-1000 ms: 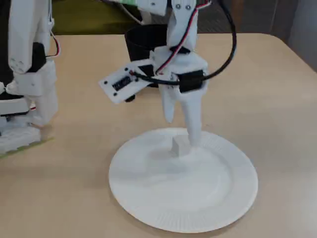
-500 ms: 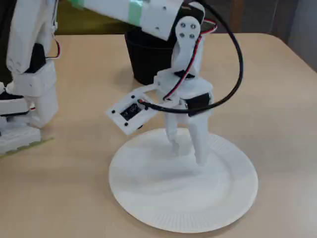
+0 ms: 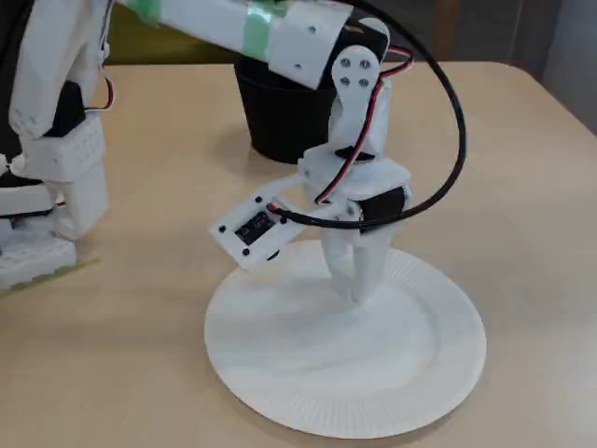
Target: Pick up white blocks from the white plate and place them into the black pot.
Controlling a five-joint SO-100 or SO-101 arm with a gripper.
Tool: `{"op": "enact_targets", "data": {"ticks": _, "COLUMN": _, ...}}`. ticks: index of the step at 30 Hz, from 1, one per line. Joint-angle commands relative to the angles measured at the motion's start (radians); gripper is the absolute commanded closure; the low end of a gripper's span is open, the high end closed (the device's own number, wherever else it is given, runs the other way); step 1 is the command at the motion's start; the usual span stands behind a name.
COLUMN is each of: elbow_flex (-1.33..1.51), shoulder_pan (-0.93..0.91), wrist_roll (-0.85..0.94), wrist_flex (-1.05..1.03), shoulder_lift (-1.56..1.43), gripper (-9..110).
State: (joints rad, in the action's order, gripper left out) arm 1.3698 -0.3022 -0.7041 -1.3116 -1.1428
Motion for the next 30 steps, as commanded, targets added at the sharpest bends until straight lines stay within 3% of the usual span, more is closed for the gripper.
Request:
{"op": "enact_targets", "data": {"ticks": 1, "elbow_flex": -0.023, "shoulder_pan": -0.009, "wrist_roll": -0.012, "wrist_flex": 0.009, "shoulder_lift": 0.000, "gripper": 104}}
{"op": "enact_targets", "data": {"ticks": 7, "elbow_flex": -0.035, "shoulder_pan": -0.035, "wrist_roll": 0.043, "wrist_flex": 0.034, "shoulder_lift": -0.032, "gripper": 104}}
{"op": "enact_targets", "data": {"ticks": 12, "elbow_flex": -0.115, "shoulder_pan": -0.049, "wrist_roll": 0.195, "wrist_flex": 0.107, "shoulder_lift": -0.114, "gripper": 104}}
{"op": "enact_targets", "data": {"ticks": 20, "elbow_flex": -0.436, "shoulder_pan": -0.011, "wrist_roll": 0.646, "wrist_flex": 0.198, "shoulder_lift": -0.175, "gripper": 104}}
{"op": "enact_targets", "data": {"ticks": 24, "elbow_flex": -0.462, "shoulder_pan": 0.064, "wrist_roll": 0.885, "wrist_flex": 0.233, "shoulder_lift": -0.281, "gripper": 104}}
{"op": "enact_targets", "data": {"ticks": 30, "elbow_flex": -0.451, "shoulder_pan": 0.252, "wrist_roll": 1.062, "wrist_flex": 0.207, "shoulder_lift": -0.466, "gripper": 104}}
